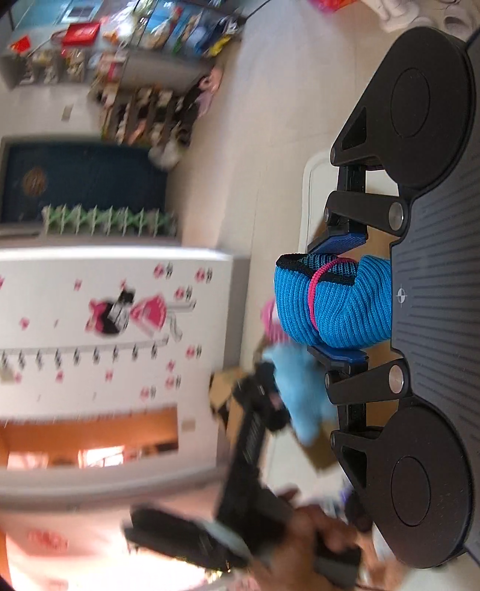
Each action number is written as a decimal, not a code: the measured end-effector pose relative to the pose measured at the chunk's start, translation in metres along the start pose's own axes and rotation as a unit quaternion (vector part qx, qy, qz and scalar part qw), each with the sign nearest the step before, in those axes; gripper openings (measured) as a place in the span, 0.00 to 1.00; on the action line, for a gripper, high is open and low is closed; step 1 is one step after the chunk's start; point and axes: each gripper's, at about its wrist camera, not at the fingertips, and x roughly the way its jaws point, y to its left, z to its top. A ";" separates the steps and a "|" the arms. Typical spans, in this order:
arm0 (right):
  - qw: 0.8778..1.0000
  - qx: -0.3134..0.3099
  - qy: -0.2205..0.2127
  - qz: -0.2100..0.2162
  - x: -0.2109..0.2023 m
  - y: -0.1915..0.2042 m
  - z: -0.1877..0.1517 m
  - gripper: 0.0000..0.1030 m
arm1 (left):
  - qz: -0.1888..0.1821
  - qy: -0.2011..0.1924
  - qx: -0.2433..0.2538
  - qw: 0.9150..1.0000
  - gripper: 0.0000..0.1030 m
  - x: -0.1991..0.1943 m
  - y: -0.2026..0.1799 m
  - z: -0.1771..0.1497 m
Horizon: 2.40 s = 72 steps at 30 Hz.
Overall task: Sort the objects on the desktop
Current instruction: 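Carry both dolls to the box and lower them inside, then open both tools and withdraw them back over the toy pile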
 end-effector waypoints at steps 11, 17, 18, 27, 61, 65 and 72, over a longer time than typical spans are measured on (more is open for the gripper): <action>0.997 -0.018 0.059 -0.053 0.106 -0.007 -0.008 0.54 | -0.016 0.012 -0.057 0.998 0.37 0.032 0.008 -0.017; 0.996 -0.019 0.064 -0.055 0.116 -0.005 -0.016 0.56 | -0.030 -0.004 -0.066 0.997 0.60 0.024 0.010 -0.026; 0.996 -0.020 0.064 -0.058 0.117 -0.004 -0.017 0.56 | -0.030 -0.010 -0.069 0.997 0.76 0.022 0.011 -0.026; 0.997 -0.013 0.038 -0.065 0.102 -0.005 -0.002 0.68 | -0.034 -0.018 -0.079 0.996 0.94 -0.001 0.013 -0.024; 0.970 -0.094 -0.061 0.218 -0.097 0.170 -0.126 0.92 | 0.029 0.042 0.183 0.982 0.99 -0.234 0.053 -0.148; 0.972 -0.085 -0.043 0.213 -0.076 0.175 -0.147 0.92 | 0.016 0.071 0.174 0.982 0.99 -0.223 0.061 -0.166; 0.975 -0.089 -0.020 0.203 -0.066 0.173 -0.171 0.92 | -0.076 0.090 0.116 0.986 0.99 -0.200 0.051 -0.187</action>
